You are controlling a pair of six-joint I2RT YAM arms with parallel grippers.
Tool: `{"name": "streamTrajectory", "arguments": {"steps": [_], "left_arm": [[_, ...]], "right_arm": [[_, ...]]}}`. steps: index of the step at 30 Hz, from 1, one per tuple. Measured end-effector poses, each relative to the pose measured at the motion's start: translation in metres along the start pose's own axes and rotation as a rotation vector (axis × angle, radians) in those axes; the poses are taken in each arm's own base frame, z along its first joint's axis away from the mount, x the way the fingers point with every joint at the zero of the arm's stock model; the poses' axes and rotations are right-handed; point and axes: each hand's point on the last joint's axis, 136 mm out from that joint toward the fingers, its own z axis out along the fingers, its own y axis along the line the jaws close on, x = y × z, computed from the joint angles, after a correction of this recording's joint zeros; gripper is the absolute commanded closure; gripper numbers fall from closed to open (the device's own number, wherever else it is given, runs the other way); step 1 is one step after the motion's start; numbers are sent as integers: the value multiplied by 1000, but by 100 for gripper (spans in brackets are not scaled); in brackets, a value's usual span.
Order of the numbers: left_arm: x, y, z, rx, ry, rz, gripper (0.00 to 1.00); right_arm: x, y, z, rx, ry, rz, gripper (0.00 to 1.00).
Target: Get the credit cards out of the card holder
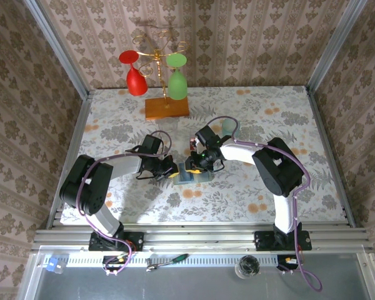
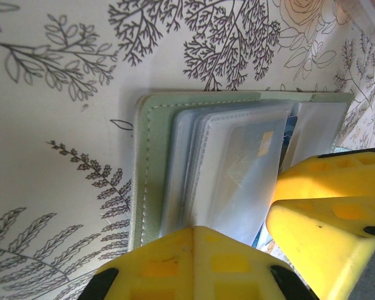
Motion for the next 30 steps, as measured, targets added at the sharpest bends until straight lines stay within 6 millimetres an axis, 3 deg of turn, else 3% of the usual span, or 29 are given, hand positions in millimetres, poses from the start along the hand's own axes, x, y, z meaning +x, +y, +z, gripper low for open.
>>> {"name": "streamTrajectory", "arguments": {"steps": [18, 30], "left_arm": [[0, -1, -1, -6, 3, -4, 100], [-1, -16, -3, 4, 8, 21, 100]], "right_arm": [[-1, -2, -2, 24, -13, -34, 73], [-2, -3, -3, 32, -22, -35, 73]]}}
